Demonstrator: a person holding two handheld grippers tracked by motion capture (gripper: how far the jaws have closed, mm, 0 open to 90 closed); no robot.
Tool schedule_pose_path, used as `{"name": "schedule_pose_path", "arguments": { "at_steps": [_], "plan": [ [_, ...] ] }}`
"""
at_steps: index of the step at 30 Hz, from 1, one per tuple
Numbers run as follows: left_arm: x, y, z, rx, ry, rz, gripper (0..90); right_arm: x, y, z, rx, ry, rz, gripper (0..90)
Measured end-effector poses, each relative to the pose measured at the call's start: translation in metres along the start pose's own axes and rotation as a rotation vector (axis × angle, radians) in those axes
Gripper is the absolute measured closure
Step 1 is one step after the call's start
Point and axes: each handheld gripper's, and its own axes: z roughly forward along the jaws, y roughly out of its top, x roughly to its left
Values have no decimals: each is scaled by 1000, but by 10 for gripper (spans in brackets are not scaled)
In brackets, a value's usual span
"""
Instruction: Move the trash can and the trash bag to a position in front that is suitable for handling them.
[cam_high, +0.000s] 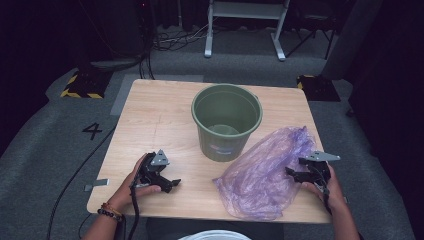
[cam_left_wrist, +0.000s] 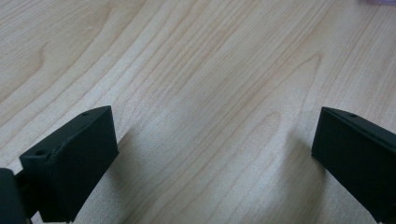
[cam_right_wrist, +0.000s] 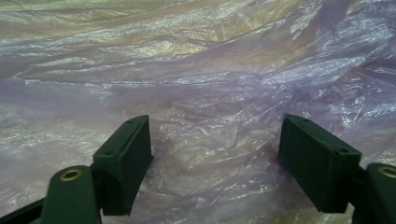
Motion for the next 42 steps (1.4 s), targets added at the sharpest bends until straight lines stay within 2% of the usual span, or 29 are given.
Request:
{"name": "schedule_pose_path", "arguments": {
  "at_steps": [13, 15, 18, 21, 25, 27, 33, 38, 42],
  "plan": [
    [0, 0, 0, 0, 1, -1, 1, 2, 0, 0, -1, -10, -11, 235],
    [0, 0, 0, 0, 1, 0, 1, 3, 0, -2, -19, -30, -31, 247],
    [0, 0, 0, -1, 1, 0, 1, 4, 1, -6, -47, -21, -17, 252],
    [0, 0, 0, 0, 0, -1, 1, 7, 4, -11, -84, -29, -36, 261],
    [0, 0, 0, -1, 0, 0, 1, 15, 9, -16, -119, -9, -66, 281],
    [0, 0, 0, 0, 1, 0, 1, 22, 12, -17, -134, 28, -88, 291],
    [0, 0, 0, 0, 1, 0, 1, 38, 15, -9, -106, 109, -156, 274],
    [0, 0, 0, 0, 1, 0, 1, 46, 13, 2, -49, 138, -185, 264],
    [0, 0, 0, 0, 1, 0, 1, 52, 12, 9, -6, 135, -199, 260]
  ]
}}
